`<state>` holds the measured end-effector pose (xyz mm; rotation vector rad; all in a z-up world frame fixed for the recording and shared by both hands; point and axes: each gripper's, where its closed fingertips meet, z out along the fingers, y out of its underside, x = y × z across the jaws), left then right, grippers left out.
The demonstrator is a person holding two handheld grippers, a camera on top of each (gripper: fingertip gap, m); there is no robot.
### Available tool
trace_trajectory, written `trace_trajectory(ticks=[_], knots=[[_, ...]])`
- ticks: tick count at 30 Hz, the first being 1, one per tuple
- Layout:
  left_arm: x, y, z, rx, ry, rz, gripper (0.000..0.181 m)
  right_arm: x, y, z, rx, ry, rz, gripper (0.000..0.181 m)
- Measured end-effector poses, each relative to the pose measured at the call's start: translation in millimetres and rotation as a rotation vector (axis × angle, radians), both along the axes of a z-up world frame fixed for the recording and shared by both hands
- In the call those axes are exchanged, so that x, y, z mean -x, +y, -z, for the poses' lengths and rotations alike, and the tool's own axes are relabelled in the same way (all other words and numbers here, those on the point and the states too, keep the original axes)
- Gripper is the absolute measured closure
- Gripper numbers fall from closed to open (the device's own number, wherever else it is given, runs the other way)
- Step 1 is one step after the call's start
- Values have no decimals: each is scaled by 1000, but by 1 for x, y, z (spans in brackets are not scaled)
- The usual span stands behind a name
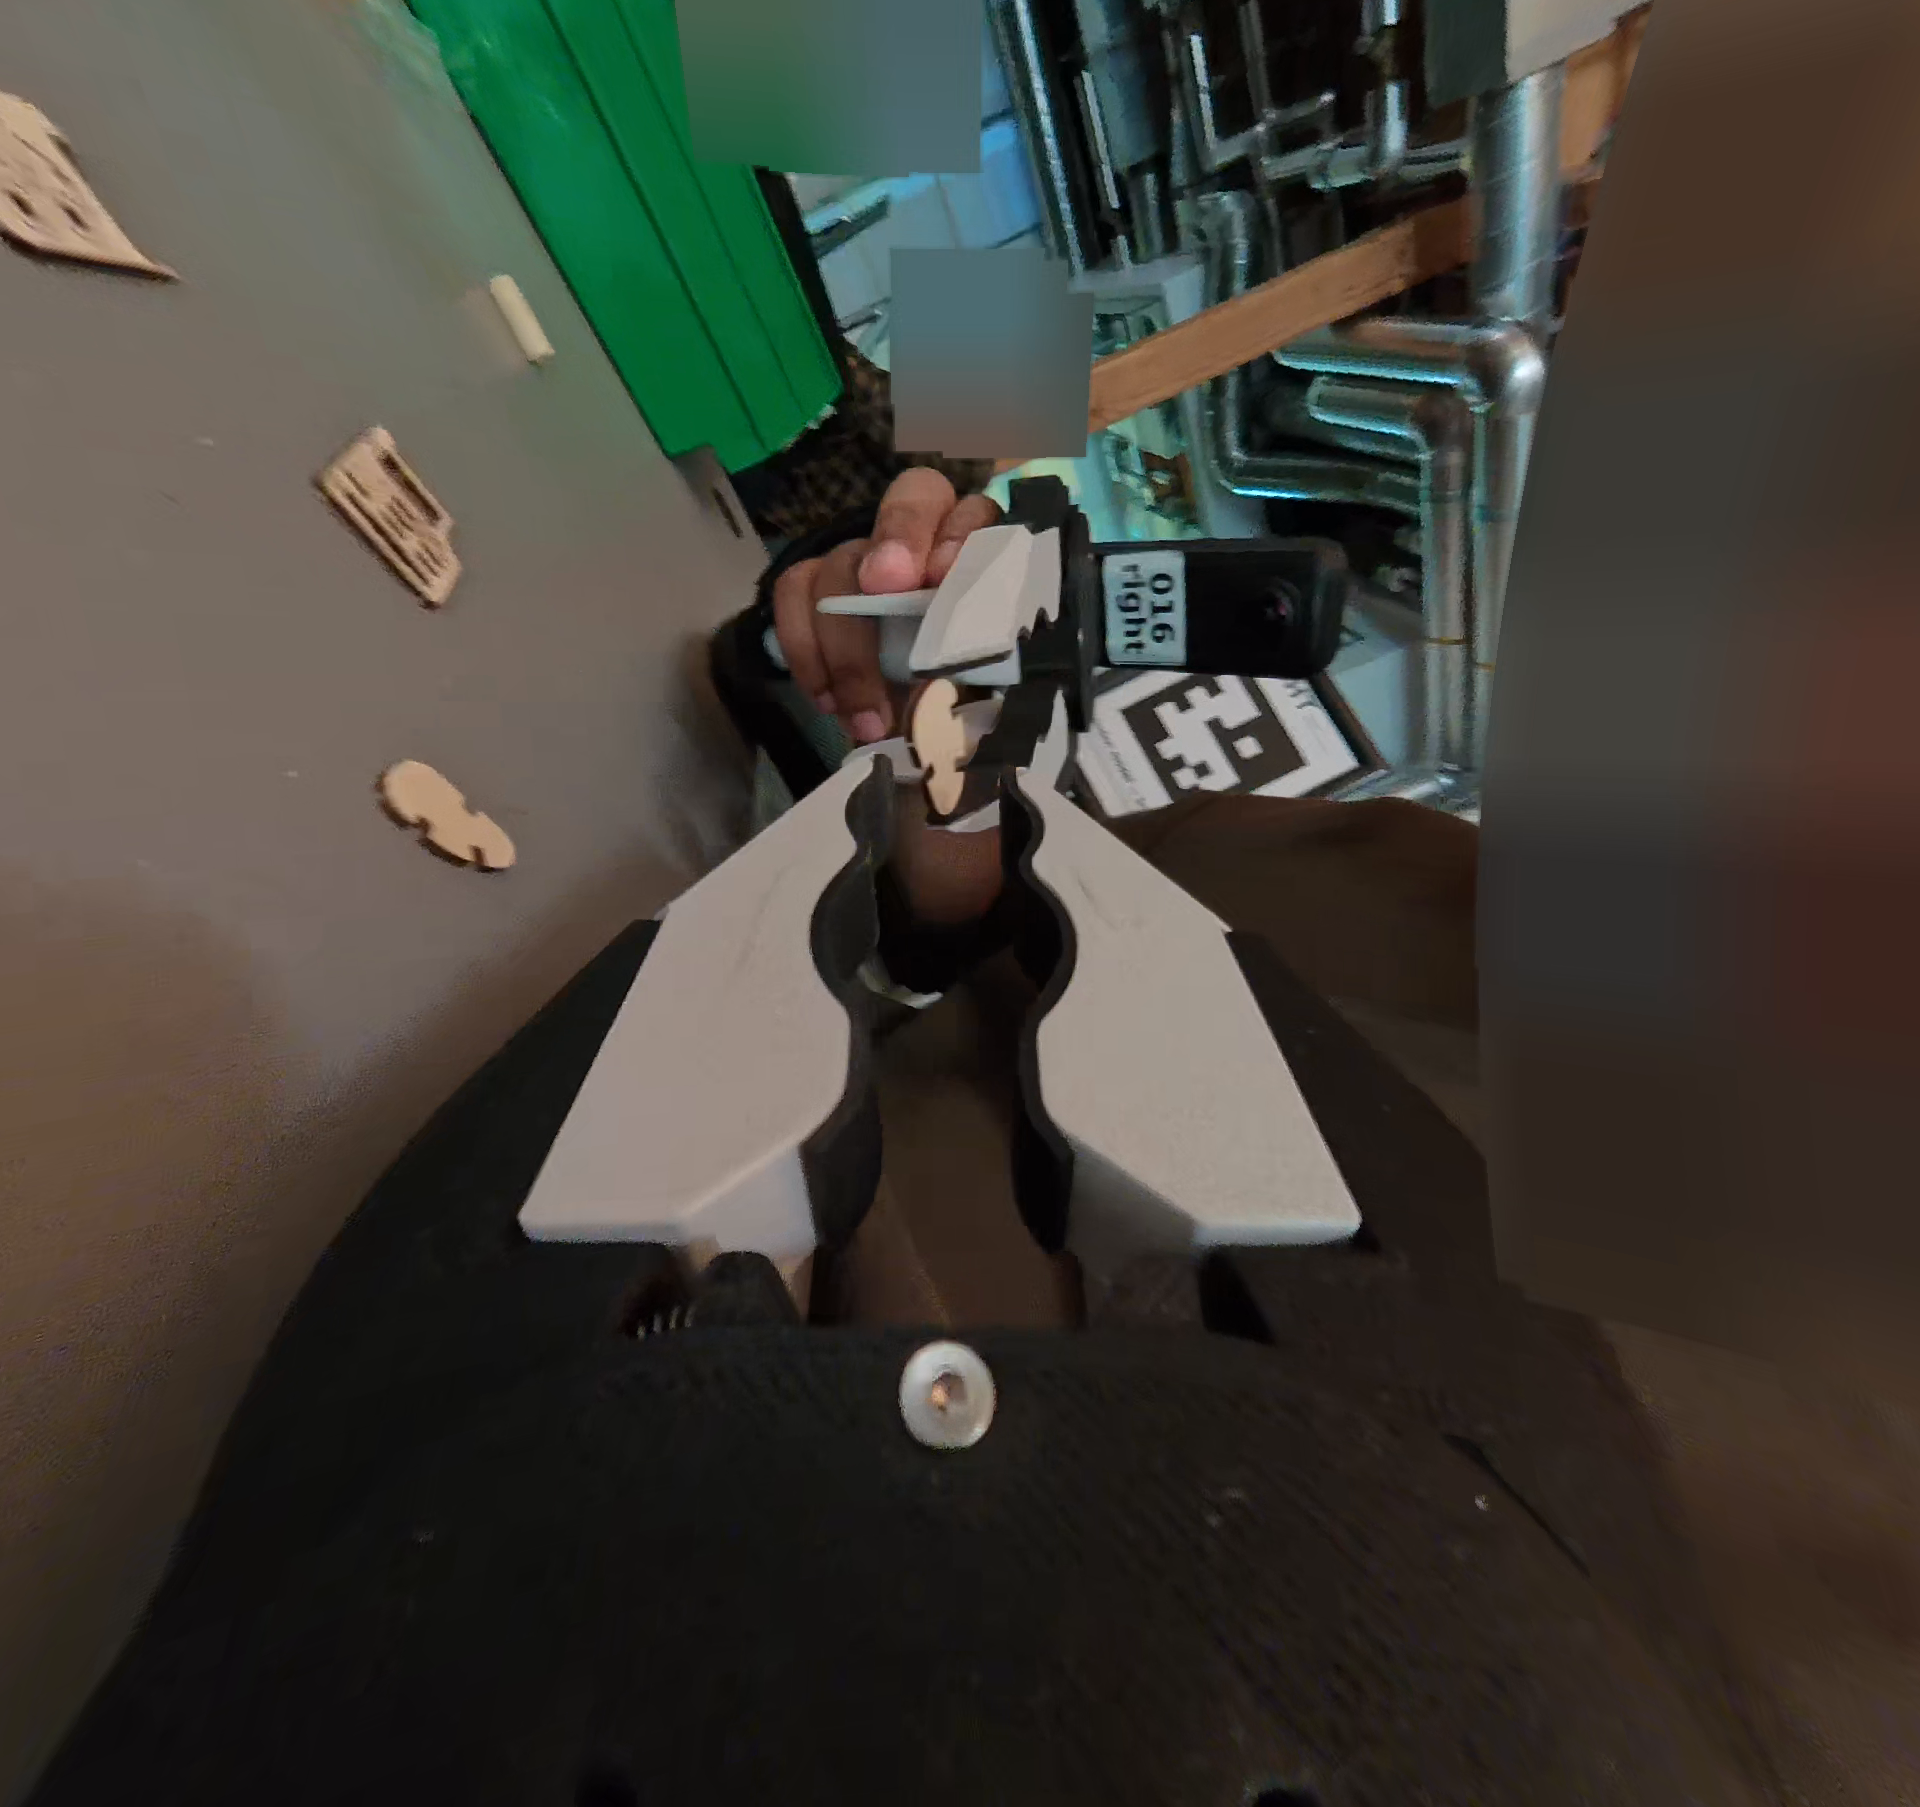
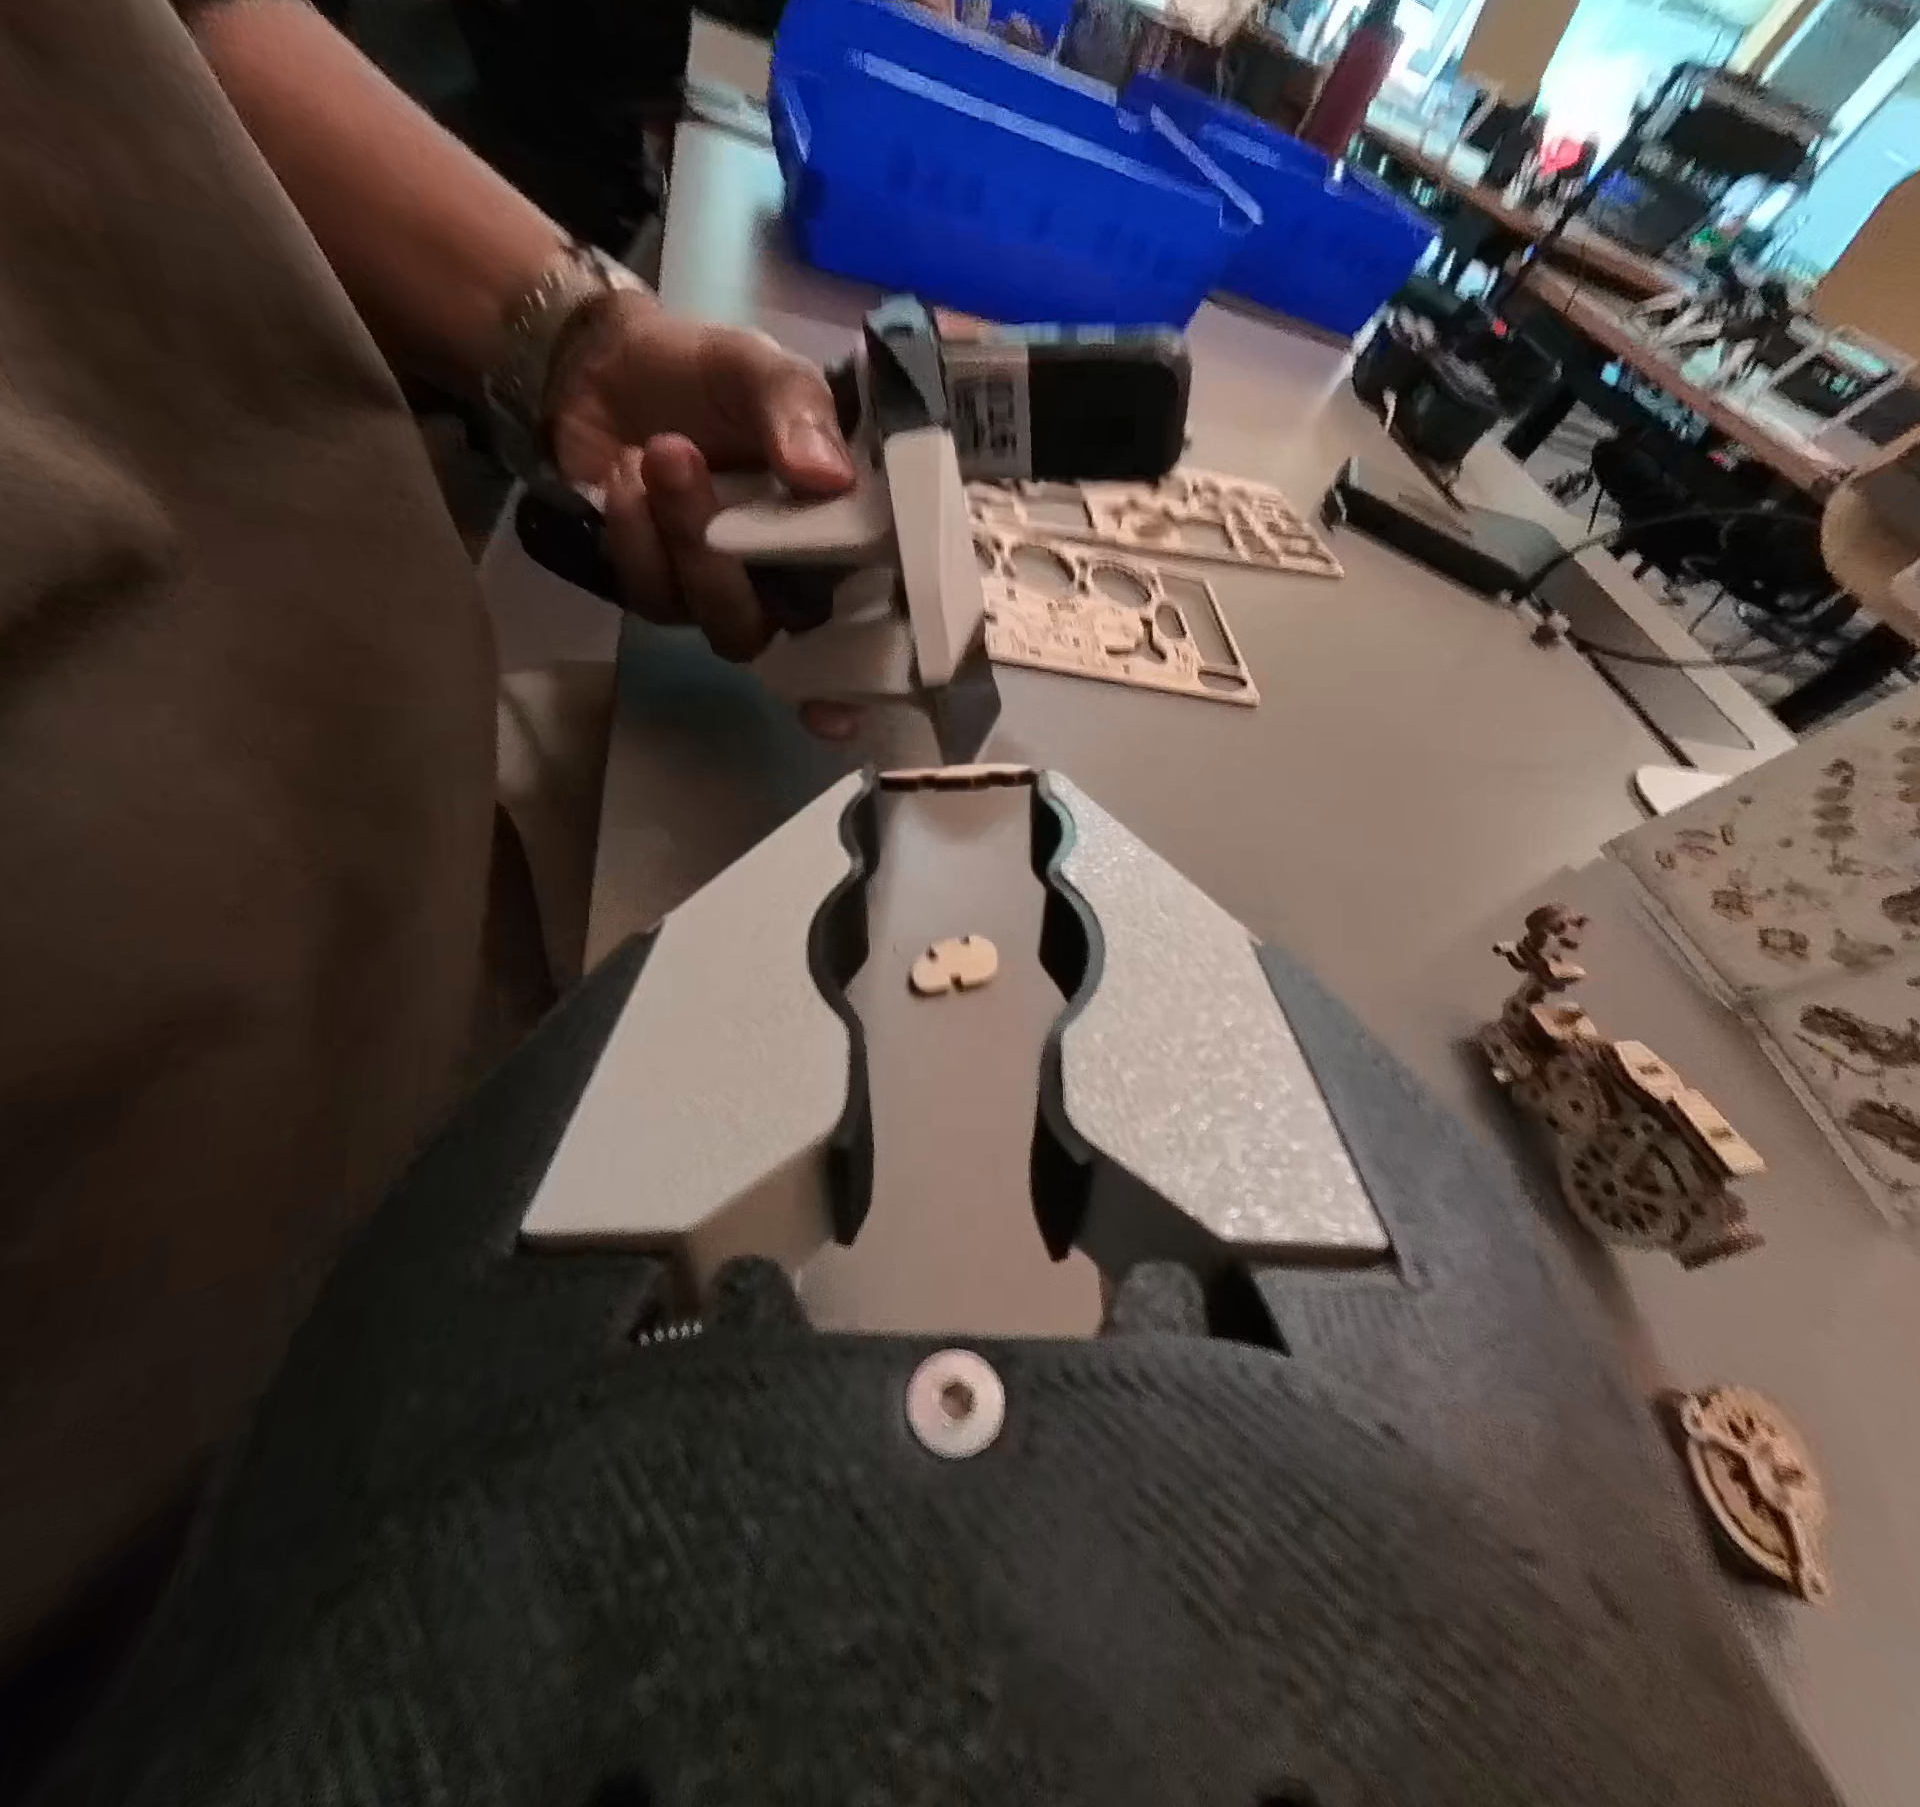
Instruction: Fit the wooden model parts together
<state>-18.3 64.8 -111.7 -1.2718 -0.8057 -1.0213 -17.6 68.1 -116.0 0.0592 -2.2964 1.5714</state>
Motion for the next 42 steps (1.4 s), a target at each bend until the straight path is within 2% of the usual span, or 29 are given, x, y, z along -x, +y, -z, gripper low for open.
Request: trace_trajectory(ticks=[1,4,10,42], knots=[[3,-1,2,23,25,-28,162,4,3,6,-35,-12,15,154],[5,-1,3,69,111,-55,163,10,9,18,-90,-51,47,154],[-11,9,8,124,216,0,158,5,2,22,-107,-53,29,154],[-12,10,10,142,232,-2,151,3,0,18,-82,-52,18,154]])
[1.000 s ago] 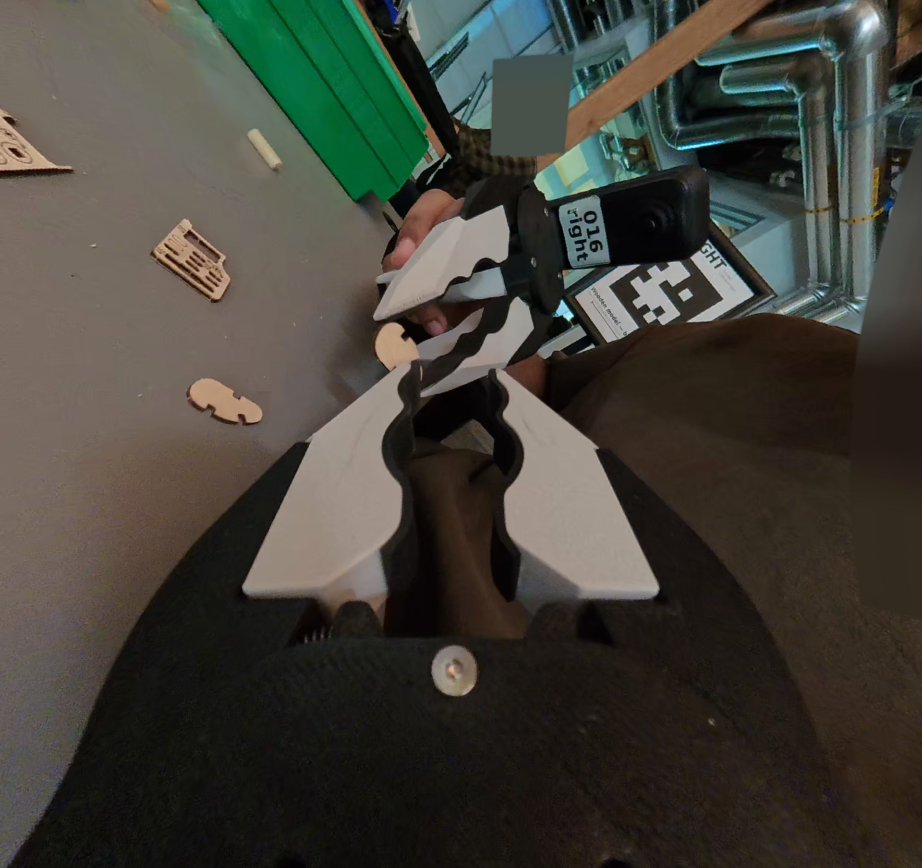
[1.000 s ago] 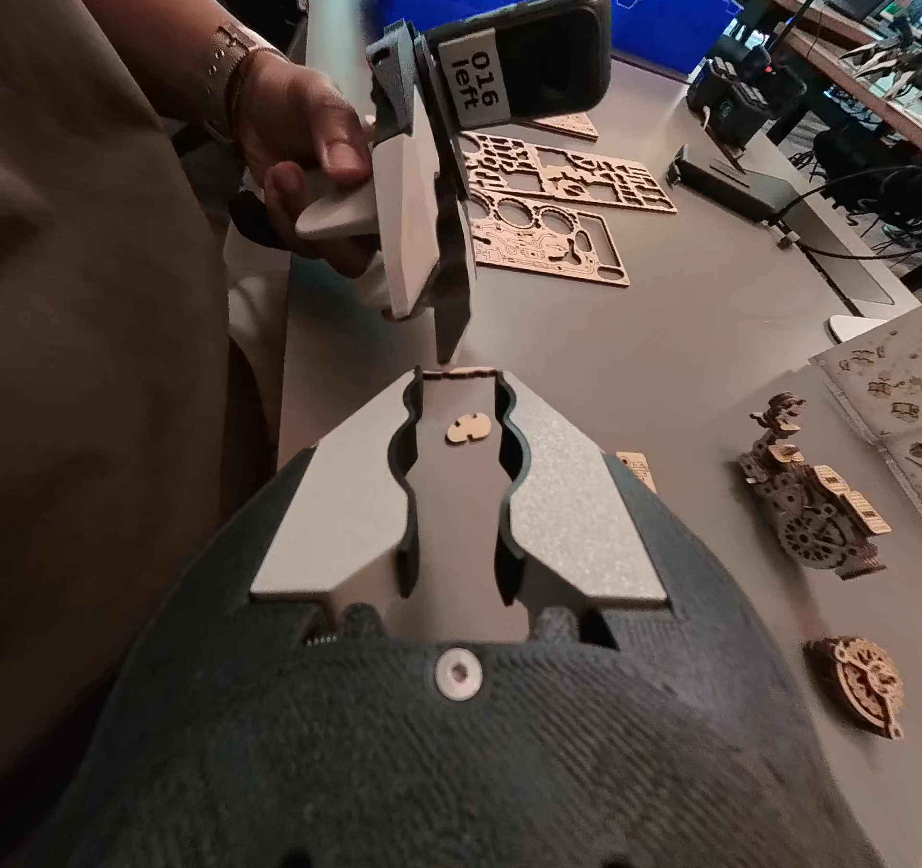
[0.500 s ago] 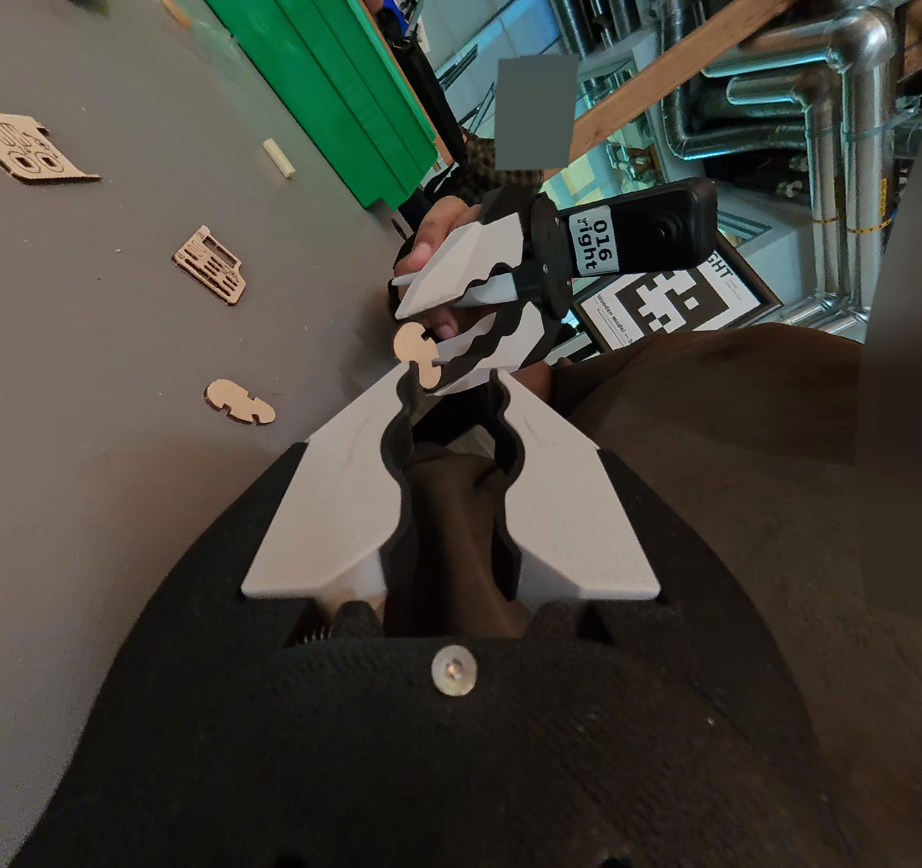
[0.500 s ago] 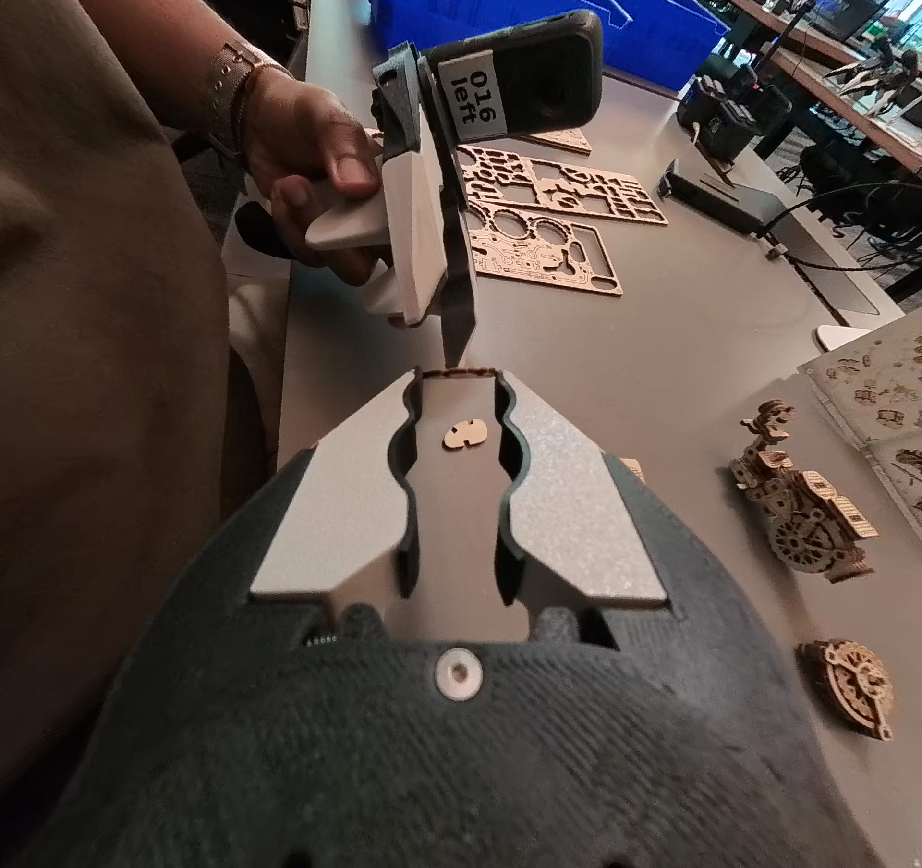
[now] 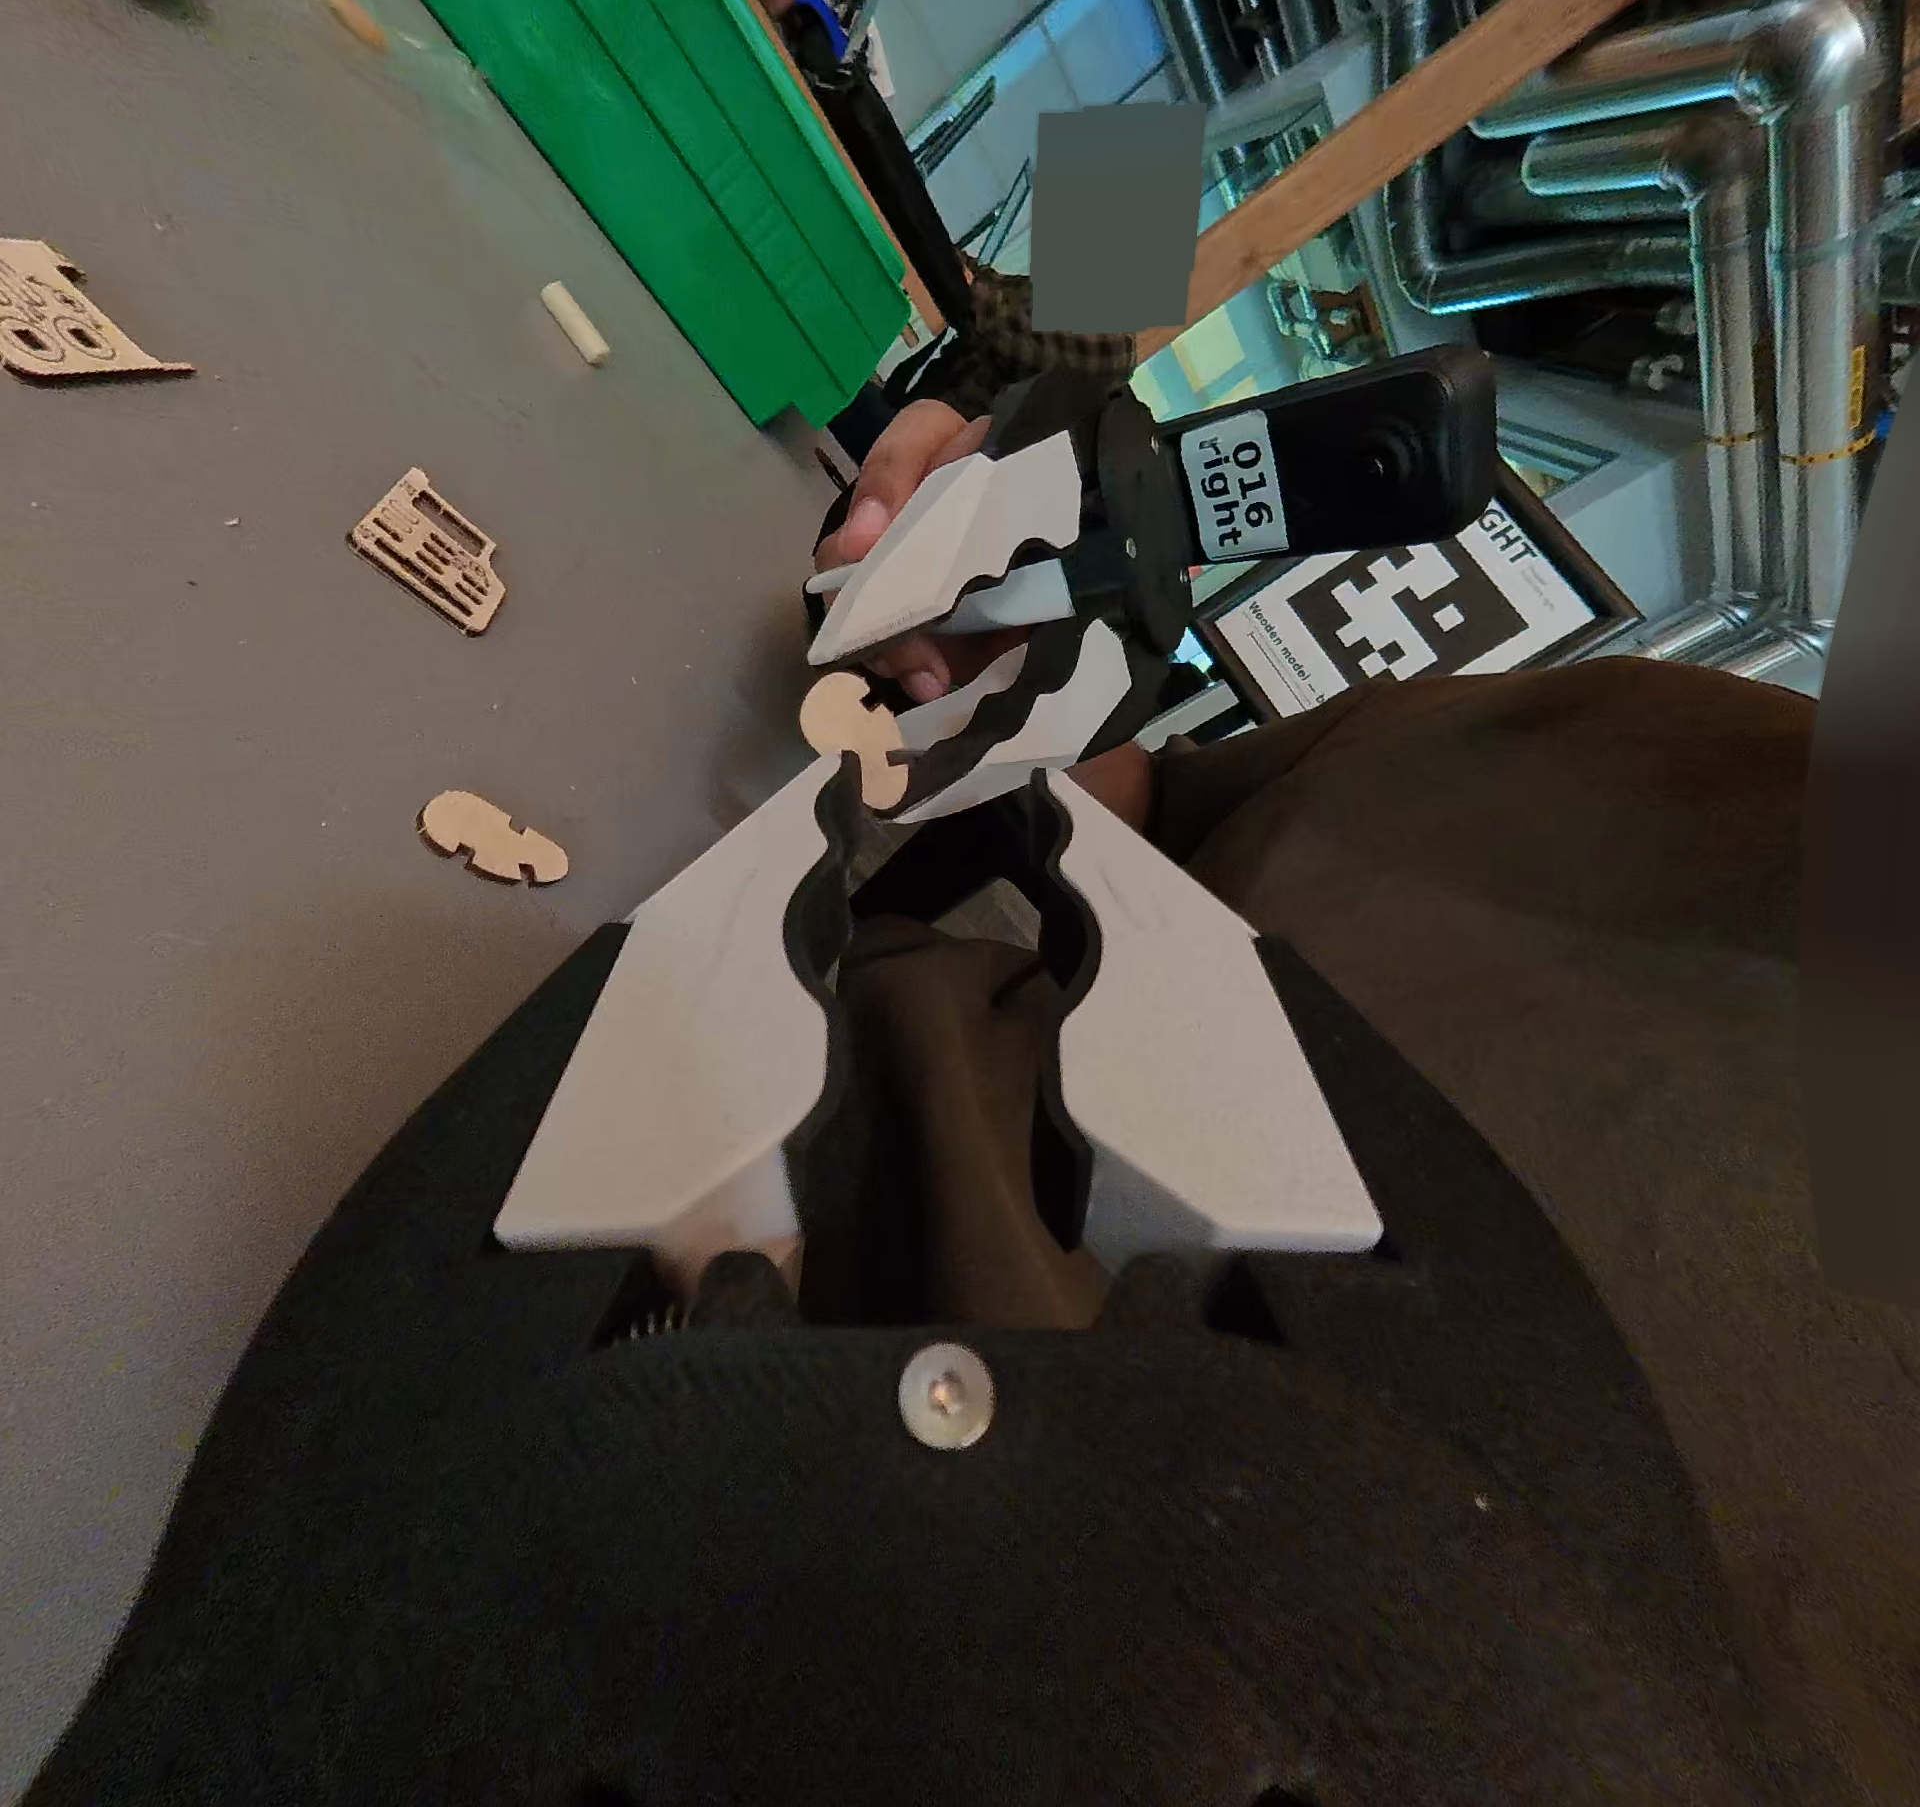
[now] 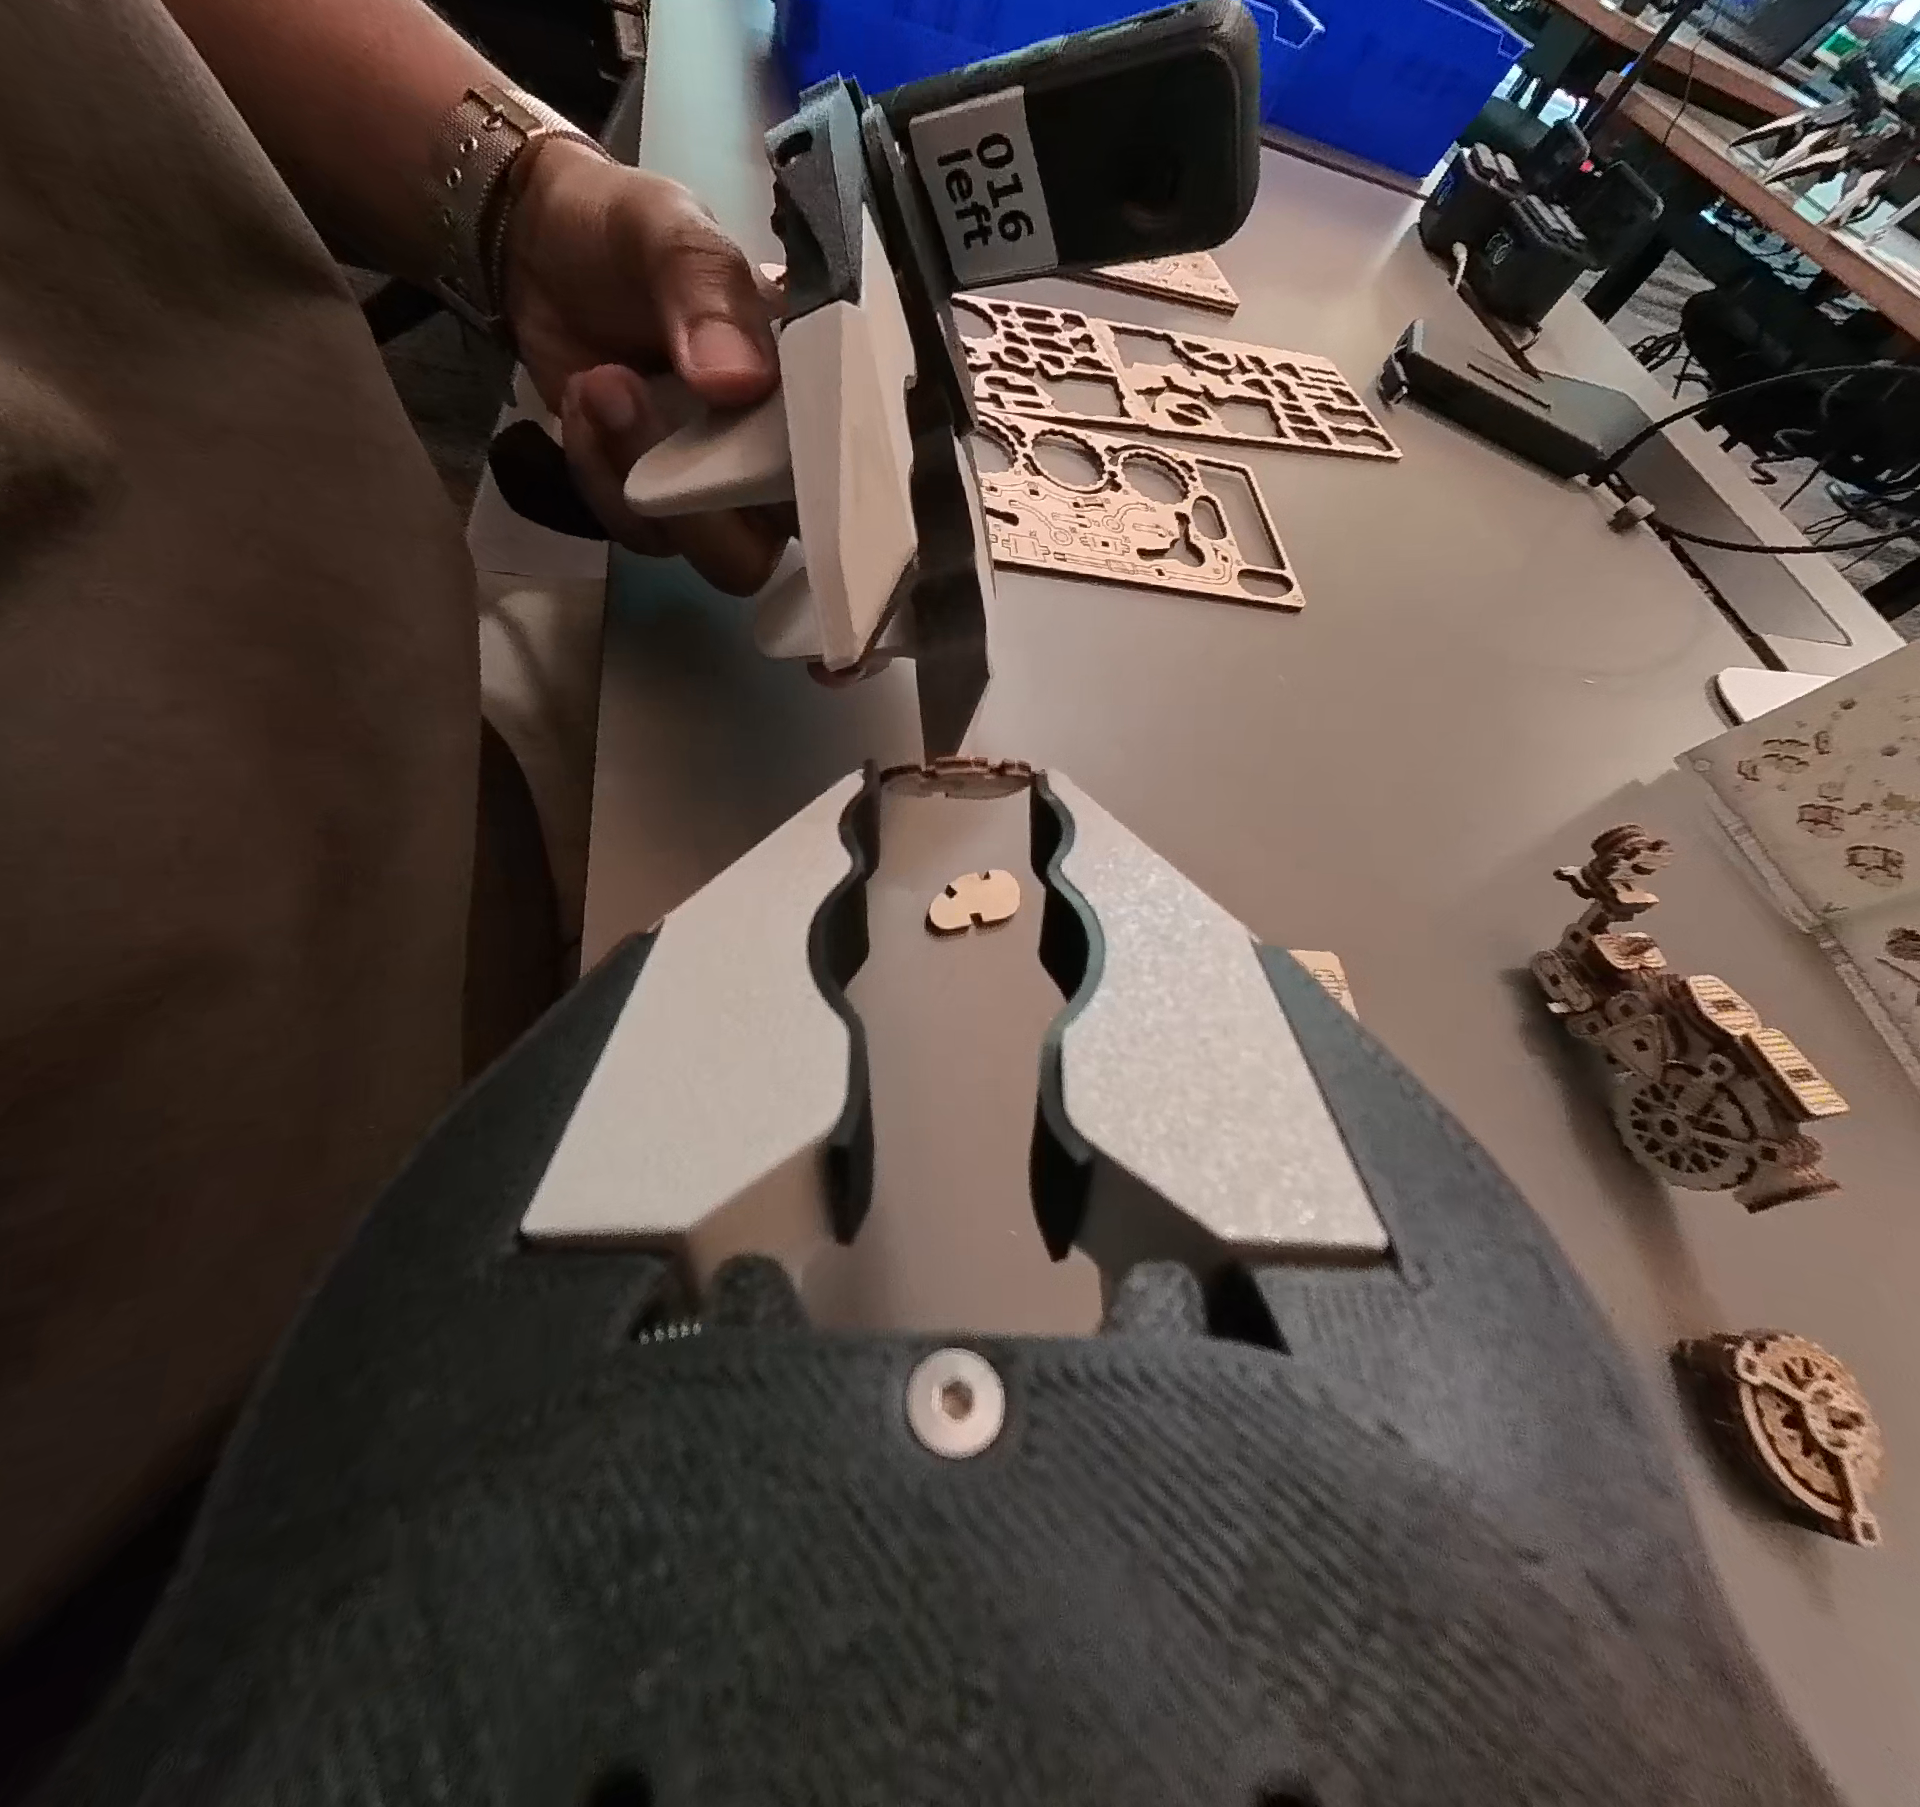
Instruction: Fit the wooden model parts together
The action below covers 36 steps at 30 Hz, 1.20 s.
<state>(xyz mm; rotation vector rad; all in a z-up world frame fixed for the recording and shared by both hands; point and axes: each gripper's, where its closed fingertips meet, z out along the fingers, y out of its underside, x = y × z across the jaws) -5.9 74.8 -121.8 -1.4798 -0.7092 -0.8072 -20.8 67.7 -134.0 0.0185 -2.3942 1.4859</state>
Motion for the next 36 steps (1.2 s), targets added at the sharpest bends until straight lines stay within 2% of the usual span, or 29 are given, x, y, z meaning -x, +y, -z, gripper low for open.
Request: trace_trajectory(ticks=[18,30,36], knots=[[0,0,1,-4,-19,6,147,2,2,2,-4,-16,4,154],[10,-5,1,-3,-32,-30,148,19,28,57,-243,-89,53,154],[10,-5,1,-7,-37,-30,148,19,30,64,-274,-89,50,154]])
